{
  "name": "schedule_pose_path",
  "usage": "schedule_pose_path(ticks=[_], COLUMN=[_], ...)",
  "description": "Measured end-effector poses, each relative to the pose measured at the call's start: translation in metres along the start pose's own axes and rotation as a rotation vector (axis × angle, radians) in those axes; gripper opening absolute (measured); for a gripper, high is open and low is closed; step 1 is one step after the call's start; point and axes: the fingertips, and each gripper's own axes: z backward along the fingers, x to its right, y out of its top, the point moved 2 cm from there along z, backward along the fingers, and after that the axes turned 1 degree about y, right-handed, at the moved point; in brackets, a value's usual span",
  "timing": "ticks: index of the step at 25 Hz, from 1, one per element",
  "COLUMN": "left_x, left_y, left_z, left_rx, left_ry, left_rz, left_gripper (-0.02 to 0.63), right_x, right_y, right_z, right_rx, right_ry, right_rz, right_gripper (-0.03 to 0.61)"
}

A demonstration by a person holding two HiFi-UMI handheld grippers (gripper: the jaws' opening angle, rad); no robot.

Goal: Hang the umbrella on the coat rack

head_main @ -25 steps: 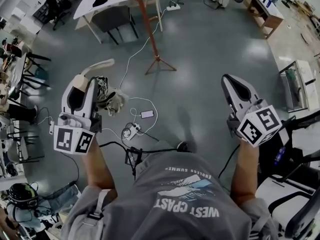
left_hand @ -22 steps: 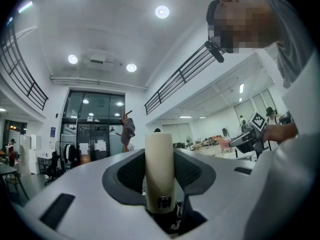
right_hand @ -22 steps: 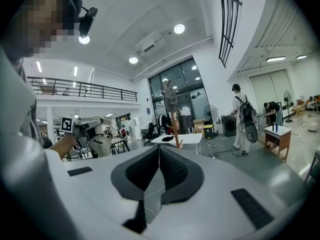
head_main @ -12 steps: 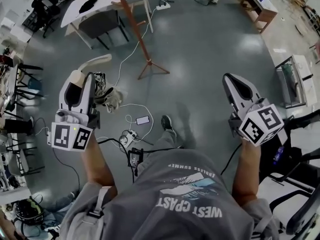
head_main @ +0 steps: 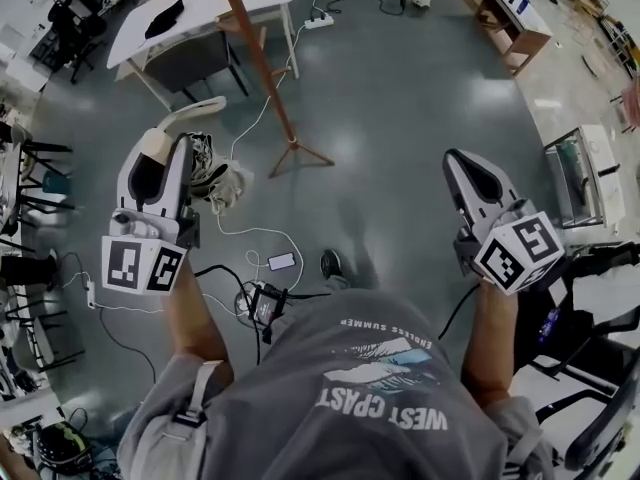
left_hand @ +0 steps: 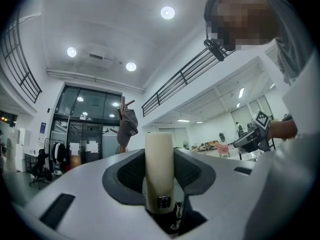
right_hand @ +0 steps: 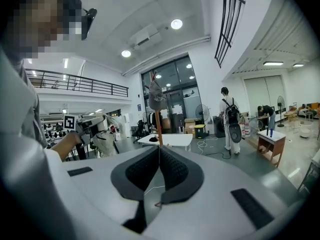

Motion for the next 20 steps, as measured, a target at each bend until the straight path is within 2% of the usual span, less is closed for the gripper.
schedule_pose_path(ticks=[9, 20], left_x=[-0.049, -0.089], left_y=[-0.018, -0.027], left_z=[-0.044, -0.078], left_rx=[0.015, 0.001], left_ry=[-0.004, 0.062], left_rz=[0.018, 0.025], left_gripper=[0.166, 0.166], right_x=[0.007, 0.029], right_y=[0.009, 0.021], right_z=[-0.062, -0.118], right_rx=[-0.004, -0.054], right_ry=[-0.008, 0.048], right_rz=[-0.001, 0.005], right_gripper=[0.029, 0.029])
